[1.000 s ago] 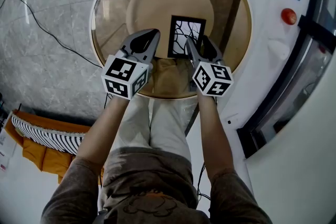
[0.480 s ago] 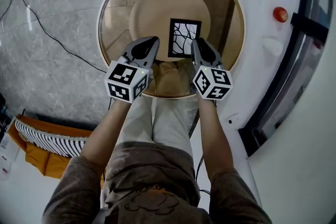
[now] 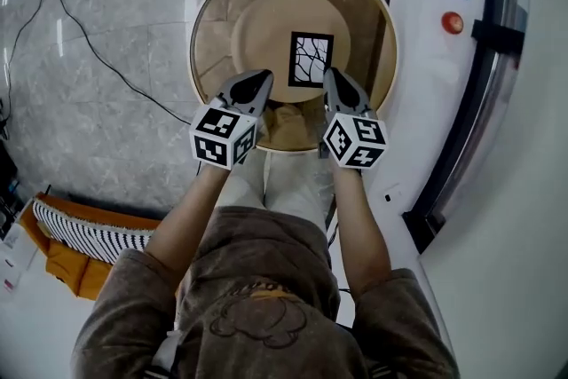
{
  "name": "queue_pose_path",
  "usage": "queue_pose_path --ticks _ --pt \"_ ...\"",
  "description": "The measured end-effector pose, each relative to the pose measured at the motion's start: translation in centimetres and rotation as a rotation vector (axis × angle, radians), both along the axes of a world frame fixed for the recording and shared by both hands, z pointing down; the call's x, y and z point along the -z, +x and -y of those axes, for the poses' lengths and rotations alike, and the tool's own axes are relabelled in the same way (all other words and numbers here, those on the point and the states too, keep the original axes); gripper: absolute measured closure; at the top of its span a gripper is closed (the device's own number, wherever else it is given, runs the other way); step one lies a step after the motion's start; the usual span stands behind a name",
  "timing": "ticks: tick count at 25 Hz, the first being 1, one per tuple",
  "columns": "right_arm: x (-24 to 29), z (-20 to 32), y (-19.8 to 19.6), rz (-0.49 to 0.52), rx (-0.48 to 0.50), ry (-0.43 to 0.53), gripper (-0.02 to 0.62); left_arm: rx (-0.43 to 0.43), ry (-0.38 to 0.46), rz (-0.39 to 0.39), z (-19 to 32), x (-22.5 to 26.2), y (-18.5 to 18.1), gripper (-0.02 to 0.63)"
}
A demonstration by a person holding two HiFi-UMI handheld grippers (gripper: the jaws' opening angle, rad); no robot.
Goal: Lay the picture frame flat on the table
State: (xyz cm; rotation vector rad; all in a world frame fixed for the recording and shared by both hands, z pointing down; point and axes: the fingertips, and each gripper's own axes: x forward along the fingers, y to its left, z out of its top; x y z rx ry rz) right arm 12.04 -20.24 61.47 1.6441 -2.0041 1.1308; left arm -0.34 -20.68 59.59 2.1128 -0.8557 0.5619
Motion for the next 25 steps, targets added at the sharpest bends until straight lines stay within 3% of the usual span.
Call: queue_pose_path --ticks 13,25 --pt "12.9 -3.7 -0.7 0.062 0.019 0.077 0.575 -0.058 0.067 -0.025 -3.9 12.3 -0.1 0.588" --pt "22.6 -7.4 -2.9 0.079 0.216 0.203 0.575 -0.160 0.175 -0.075 -6.6 21.3 1.2 0.588"
